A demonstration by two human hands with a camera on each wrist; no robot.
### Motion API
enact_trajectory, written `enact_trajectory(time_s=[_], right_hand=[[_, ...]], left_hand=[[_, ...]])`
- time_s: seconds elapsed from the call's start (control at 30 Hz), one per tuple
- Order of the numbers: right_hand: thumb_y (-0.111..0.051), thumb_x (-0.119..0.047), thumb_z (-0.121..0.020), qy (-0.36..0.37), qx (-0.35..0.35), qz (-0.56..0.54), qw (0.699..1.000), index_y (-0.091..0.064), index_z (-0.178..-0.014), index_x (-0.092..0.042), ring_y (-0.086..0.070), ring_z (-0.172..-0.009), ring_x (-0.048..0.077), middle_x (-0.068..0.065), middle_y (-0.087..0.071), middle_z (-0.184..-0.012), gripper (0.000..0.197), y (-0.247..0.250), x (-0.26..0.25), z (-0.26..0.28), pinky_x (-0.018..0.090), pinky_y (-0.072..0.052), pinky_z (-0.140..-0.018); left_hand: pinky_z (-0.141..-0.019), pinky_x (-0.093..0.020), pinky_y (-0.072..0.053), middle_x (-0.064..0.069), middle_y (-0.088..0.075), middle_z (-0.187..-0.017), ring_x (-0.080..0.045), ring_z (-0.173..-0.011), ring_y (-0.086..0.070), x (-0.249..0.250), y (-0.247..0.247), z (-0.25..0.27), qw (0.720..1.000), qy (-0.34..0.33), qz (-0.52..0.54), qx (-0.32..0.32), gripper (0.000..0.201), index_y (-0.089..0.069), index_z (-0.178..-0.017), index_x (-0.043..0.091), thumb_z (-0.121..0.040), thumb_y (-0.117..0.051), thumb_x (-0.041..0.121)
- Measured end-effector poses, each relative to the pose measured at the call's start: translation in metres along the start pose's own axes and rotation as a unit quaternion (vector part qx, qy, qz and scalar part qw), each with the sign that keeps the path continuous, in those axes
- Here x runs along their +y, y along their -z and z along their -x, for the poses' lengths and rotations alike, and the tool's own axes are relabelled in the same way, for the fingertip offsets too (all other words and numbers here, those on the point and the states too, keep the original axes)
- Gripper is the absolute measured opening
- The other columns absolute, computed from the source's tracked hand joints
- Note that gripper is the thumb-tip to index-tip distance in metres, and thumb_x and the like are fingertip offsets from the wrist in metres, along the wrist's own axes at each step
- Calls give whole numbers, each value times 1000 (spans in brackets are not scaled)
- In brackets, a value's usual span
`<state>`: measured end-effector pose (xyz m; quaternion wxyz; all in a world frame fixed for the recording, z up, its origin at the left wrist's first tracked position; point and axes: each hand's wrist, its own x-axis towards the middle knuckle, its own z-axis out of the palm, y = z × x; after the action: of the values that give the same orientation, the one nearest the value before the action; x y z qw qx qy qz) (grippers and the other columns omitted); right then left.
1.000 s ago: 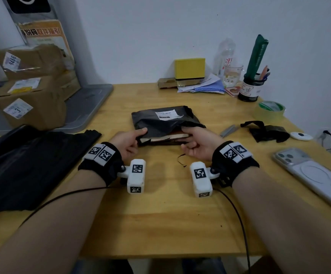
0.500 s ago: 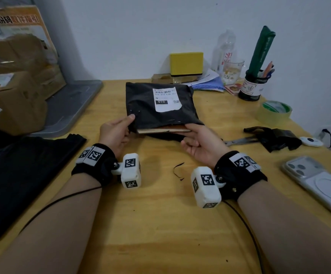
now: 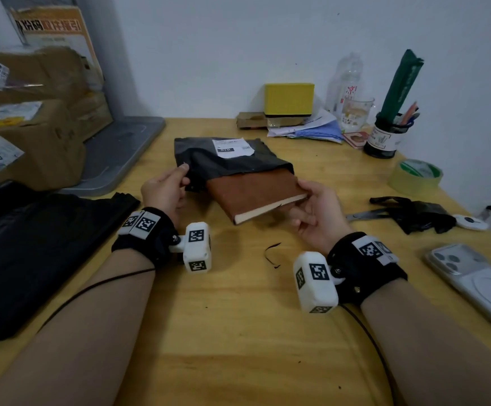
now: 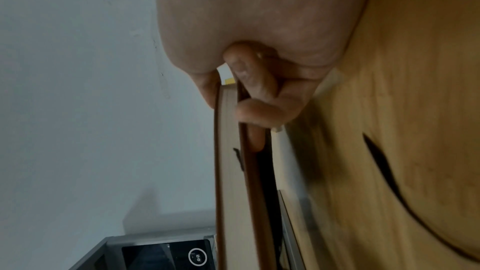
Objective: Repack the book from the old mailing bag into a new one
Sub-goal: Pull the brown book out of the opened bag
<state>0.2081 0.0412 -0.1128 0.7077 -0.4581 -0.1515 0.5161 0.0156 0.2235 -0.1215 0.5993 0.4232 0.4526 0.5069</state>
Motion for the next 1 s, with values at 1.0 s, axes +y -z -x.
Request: enact_trajectory(time_s=[1.0], right_hand=[[-54, -32, -94, -21, 5, -40, 999, -64, -53, -8, -29, -28, 8, -2, -40, -36, 48, -1, -6, 17, 15, -34, -37]], left_hand=[[-40, -19, -28, 2, -50, -60, -7, -44, -37, 8, 20, -10, 990, 94, 103, 8, 31, -56, -61, 20, -87, -56, 4]])
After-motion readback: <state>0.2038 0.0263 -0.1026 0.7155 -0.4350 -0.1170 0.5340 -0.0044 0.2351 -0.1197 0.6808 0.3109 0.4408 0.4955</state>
